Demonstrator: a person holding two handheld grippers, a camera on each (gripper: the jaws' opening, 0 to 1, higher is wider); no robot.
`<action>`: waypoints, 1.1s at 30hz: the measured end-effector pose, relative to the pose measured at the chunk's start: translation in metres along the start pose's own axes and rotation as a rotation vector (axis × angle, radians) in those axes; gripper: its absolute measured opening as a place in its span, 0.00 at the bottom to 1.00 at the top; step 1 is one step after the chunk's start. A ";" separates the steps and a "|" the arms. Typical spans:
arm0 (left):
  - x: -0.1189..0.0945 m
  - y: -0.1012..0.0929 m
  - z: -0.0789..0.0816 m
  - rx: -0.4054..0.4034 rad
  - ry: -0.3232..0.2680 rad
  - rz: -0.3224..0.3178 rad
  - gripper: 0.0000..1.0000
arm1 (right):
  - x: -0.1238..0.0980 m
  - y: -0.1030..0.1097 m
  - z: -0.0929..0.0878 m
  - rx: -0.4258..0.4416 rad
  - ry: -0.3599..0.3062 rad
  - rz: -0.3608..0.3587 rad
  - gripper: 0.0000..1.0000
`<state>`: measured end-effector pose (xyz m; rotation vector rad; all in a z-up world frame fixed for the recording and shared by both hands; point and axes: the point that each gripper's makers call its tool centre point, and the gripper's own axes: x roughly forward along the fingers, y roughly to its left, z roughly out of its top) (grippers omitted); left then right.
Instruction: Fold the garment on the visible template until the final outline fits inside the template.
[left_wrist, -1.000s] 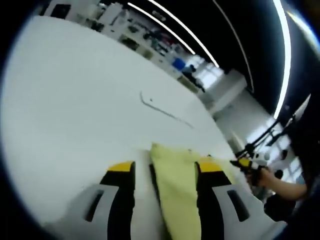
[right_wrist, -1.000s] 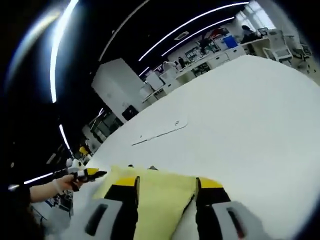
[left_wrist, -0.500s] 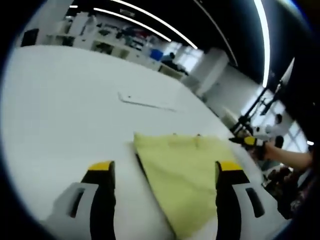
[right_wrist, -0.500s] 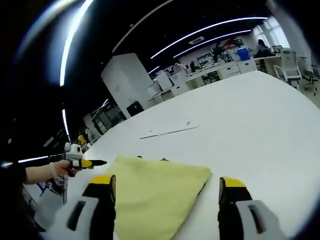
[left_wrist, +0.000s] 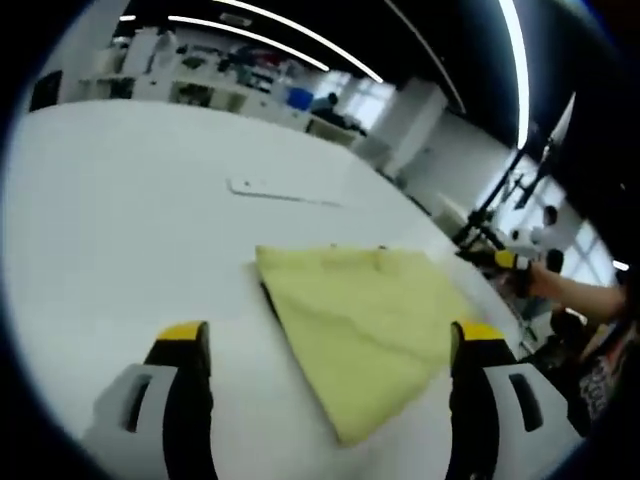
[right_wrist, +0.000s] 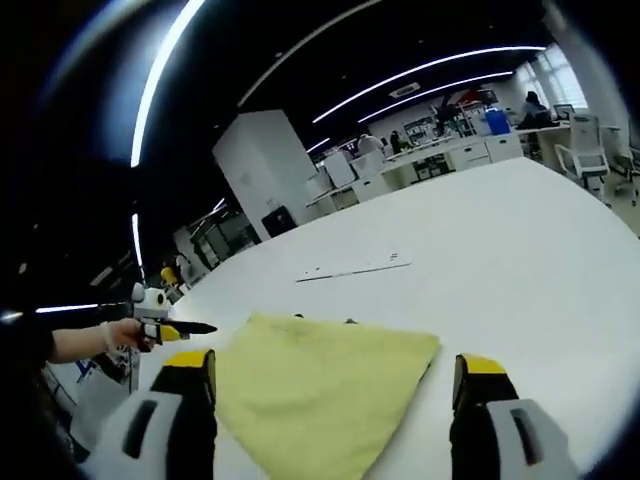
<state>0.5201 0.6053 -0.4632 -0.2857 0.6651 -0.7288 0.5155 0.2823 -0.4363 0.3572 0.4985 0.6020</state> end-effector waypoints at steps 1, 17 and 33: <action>-0.002 -0.002 -0.001 0.006 -0.002 -0.007 0.87 | -0.001 0.002 0.000 -0.003 -0.002 0.004 0.99; -0.032 -0.012 -0.025 0.059 -0.007 -0.014 0.63 | -0.023 0.014 -0.012 -0.044 0.008 0.020 0.94; -0.030 -0.015 -0.073 0.134 0.121 -0.072 0.34 | -0.059 0.014 -0.074 -0.112 0.139 0.002 0.68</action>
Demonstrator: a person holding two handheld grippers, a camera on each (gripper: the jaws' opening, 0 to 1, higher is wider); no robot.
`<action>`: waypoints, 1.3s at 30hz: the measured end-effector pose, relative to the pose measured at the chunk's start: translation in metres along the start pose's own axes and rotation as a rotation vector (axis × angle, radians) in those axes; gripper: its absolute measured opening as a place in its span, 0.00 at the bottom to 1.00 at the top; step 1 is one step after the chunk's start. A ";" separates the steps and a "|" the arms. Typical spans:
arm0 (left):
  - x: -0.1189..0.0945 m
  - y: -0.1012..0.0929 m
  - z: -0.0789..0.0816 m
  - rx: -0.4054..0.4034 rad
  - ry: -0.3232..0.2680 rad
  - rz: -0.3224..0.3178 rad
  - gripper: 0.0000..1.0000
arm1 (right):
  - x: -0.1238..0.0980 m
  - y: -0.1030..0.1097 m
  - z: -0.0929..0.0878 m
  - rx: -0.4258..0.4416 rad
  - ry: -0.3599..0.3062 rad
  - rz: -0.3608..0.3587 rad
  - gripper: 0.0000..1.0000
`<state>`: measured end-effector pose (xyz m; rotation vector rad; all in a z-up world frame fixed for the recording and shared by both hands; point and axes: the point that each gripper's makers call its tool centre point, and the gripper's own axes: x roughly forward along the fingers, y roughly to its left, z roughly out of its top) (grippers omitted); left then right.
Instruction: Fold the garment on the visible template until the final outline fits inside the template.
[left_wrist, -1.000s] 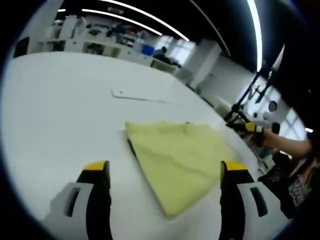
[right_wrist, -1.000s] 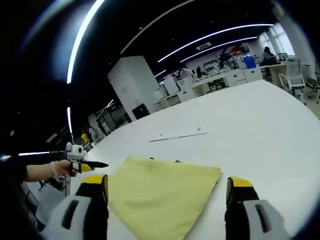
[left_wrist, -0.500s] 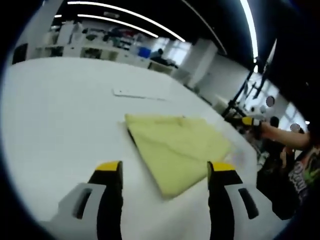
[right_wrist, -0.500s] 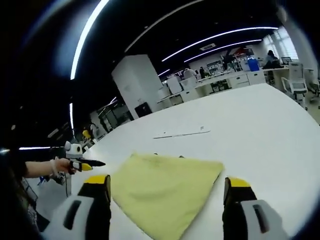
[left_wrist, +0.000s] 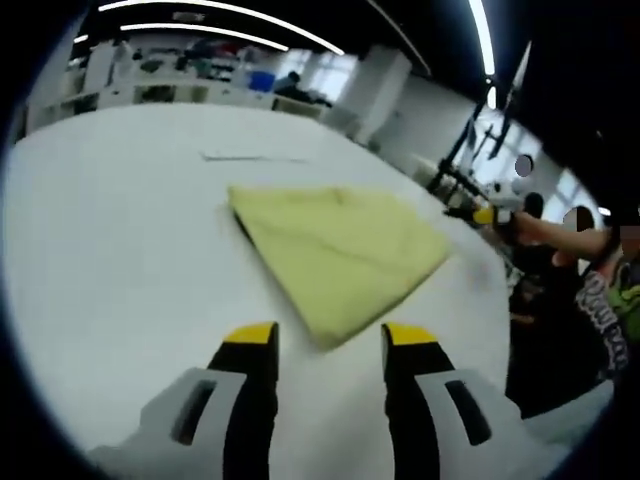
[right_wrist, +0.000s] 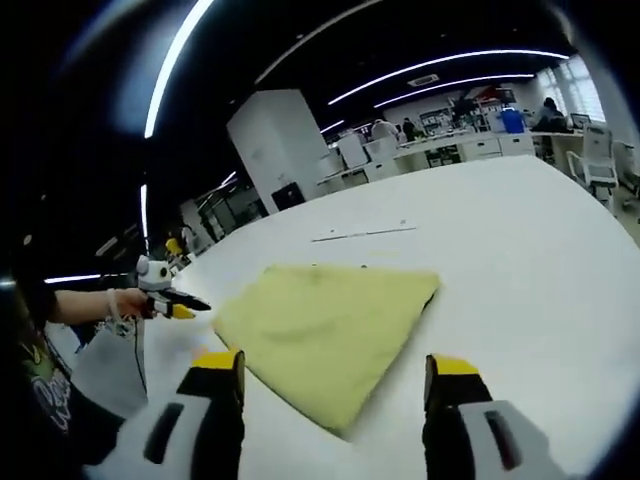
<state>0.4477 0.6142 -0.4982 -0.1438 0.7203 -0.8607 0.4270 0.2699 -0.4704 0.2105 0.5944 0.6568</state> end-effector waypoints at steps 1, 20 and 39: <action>0.001 0.000 -0.001 -0.004 0.000 0.000 0.33 | -0.002 -0.003 -0.005 -0.026 0.023 -0.017 0.61; 0.012 0.002 -0.022 -0.006 -0.009 0.003 0.22 | 0.013 -0.019 -0.058 -0.056 0.099 -0.042 0.17; 0.020 0.003 -0.017 -0.002 -0.030 0.003 0.03 | 0.014 -0.017 -0.055 -0.056 0.077 -0.053 0.11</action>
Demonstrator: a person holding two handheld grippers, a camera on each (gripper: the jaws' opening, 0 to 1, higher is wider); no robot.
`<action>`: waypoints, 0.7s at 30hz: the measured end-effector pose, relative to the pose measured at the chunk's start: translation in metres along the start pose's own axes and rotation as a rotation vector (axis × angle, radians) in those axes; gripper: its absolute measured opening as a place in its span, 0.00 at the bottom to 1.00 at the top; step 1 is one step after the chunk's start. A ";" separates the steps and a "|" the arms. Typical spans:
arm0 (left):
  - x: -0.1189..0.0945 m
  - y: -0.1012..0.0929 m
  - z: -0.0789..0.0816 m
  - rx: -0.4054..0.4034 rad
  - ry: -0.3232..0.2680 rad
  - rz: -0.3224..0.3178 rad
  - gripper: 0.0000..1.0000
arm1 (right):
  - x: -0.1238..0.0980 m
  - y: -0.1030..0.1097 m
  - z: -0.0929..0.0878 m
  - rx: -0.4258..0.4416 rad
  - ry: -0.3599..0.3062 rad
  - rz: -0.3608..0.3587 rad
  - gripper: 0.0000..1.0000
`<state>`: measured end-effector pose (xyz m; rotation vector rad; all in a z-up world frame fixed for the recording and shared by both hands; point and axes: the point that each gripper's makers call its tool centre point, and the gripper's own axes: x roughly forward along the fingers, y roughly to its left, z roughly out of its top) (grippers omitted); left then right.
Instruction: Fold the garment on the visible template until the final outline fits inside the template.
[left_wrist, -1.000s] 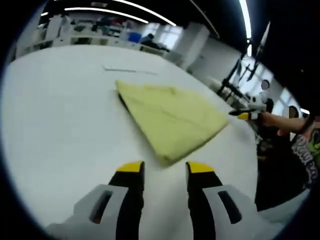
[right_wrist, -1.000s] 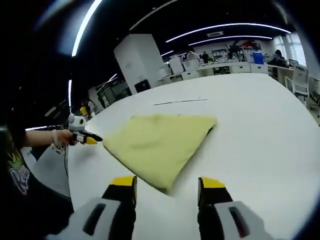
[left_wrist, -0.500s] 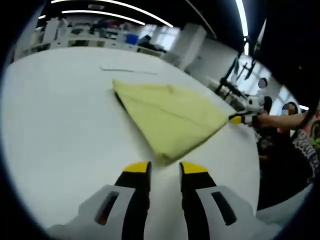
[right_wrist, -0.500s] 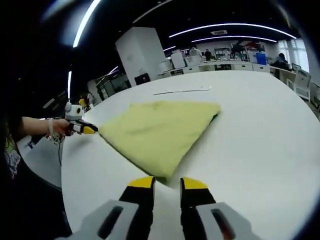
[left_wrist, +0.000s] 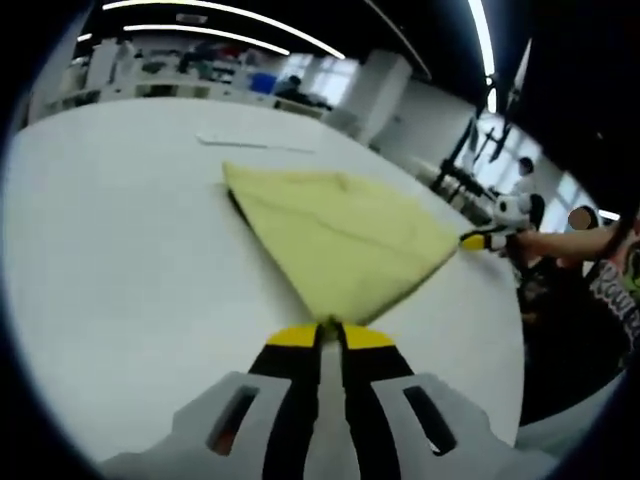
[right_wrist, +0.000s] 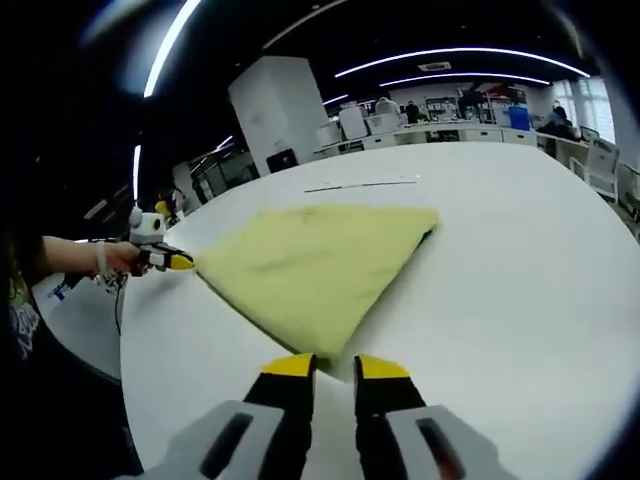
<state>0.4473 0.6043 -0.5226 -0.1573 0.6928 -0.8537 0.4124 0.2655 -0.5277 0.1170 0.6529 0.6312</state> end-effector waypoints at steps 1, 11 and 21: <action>0.000 0.000 0.000 -0.005 -0.002 0.000 0.01 | 0.000 0.000 0.000 0.000 -0.001 0.000 0.10; -0.001 0.001 0.000 -0.029 -0.023 0.004 0.00 | 0.000 0.000 -0.004 0.002 0.002 -0.001 0.01; -0.010 0.000 0.002 0.088 0.006 -0.025 0.00 | -0.012 0.003 0.001 -0.041 0.012 0.046 0.00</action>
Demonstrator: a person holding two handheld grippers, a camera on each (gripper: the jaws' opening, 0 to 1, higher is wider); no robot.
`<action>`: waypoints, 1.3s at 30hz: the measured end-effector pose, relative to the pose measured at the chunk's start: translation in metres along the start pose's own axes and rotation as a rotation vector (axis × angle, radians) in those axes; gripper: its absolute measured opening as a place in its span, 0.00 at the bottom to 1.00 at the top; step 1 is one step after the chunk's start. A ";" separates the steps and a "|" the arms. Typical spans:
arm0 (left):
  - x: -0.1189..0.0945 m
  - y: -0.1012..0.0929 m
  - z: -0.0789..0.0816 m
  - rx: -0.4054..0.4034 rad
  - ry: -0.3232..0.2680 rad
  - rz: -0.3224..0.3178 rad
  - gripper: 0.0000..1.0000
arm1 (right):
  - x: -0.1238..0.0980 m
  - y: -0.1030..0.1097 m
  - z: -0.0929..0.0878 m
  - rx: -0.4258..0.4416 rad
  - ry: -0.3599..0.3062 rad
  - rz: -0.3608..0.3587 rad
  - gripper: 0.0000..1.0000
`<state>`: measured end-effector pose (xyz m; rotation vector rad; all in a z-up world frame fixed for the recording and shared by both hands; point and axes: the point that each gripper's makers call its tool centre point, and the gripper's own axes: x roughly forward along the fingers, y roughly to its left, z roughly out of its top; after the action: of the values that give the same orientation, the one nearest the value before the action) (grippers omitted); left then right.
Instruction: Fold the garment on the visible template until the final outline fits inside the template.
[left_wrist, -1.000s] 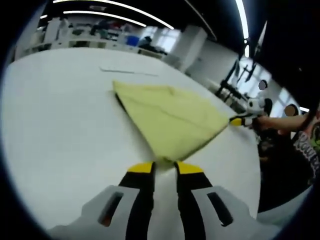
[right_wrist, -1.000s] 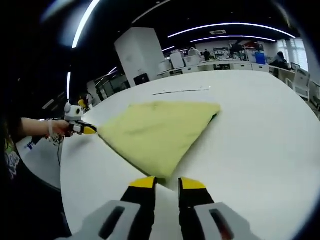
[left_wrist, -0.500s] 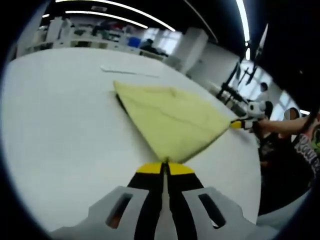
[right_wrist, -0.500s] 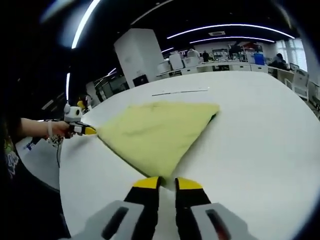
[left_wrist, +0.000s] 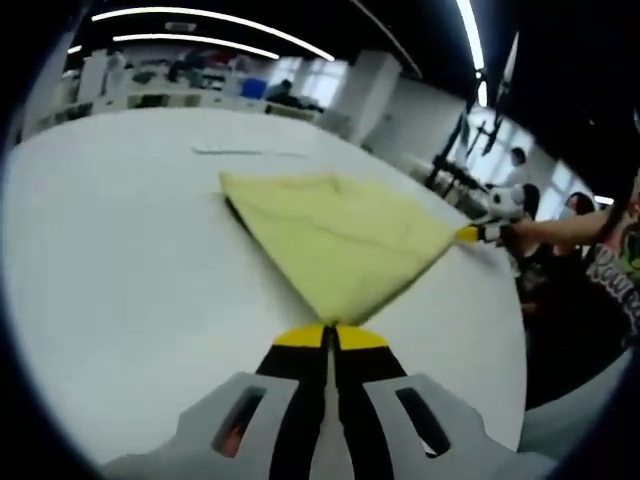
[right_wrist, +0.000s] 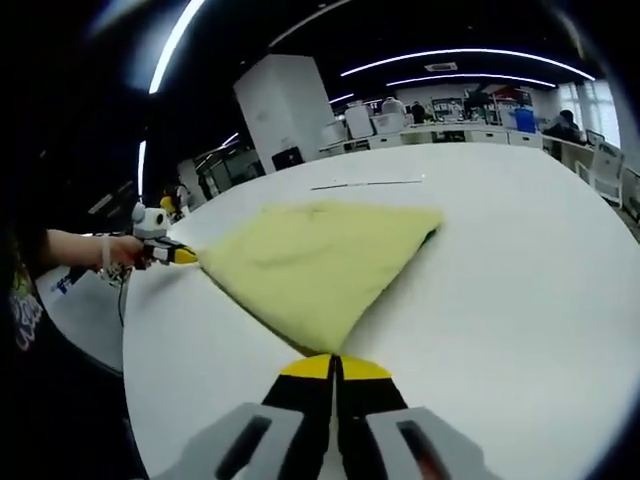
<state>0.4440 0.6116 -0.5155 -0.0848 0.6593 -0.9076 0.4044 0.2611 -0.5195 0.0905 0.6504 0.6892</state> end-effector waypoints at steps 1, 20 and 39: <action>-0.003 0.000 0.002 0.002 -0.001 -0.005 0.00 | -0.002 0.000 0.000 -0.010 0.003 0.007 0.00; -0.029 -0.036 -0.039 0.032 0.085 -0.074 0.00 | -0.024 0.020 -0.018 -0.050 0.054 0.095 0.00; -0.042 -0.049 -0.061 -0.023 0.080 -0.053 0.00 | -0.045 0.034 -0.039 -0.042 0.036 0.098 0.00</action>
<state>0.3569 0.6250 -0.5268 -0.0872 0.7453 -0.9582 0.3362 0.2550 -0.5173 0.0718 0.6694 0.7997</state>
